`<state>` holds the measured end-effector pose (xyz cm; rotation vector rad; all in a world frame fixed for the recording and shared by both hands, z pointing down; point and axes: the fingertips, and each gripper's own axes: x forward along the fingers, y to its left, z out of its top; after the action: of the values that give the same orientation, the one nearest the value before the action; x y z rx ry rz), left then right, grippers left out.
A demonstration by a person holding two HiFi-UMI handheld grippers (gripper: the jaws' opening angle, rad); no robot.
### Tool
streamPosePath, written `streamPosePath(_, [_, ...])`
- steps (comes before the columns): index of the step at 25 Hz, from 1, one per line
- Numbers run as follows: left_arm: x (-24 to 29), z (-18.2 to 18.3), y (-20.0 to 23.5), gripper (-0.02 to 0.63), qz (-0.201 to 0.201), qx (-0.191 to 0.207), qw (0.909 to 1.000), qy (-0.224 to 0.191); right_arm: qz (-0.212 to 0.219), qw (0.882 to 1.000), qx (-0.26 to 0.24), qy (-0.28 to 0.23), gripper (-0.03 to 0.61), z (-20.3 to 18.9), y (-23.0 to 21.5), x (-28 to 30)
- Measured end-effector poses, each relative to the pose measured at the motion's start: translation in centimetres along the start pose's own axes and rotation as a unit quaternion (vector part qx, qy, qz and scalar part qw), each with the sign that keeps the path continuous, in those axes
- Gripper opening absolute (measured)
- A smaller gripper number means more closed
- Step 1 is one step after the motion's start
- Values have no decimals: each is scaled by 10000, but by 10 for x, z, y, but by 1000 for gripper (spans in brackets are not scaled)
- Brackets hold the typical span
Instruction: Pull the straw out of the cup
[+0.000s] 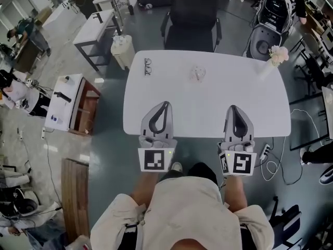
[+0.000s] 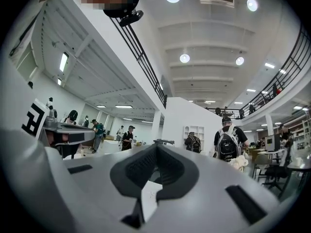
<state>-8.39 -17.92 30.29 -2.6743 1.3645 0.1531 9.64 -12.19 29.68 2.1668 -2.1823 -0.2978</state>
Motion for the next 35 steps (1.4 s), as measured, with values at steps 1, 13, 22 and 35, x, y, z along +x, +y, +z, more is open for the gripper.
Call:
streamPosePath(1, [4,-3,0,5,-10,17,10000,45,14,10000,17,11,2,-3,0,4])
streamPosePath(13, [91,-32,-13,5,45,219,9995,243,322,9992,228,91,2,-41,-46,82])
streamPosePath(22, [158,-68,-16,5,289,164,9978,582,1038,9936,255,379,3,-95,-59,143])
streamPosePath(35, [201,-123,-4,6,732,102,9887,1305,2377,9625,246,1280,98,-189,-27,196])
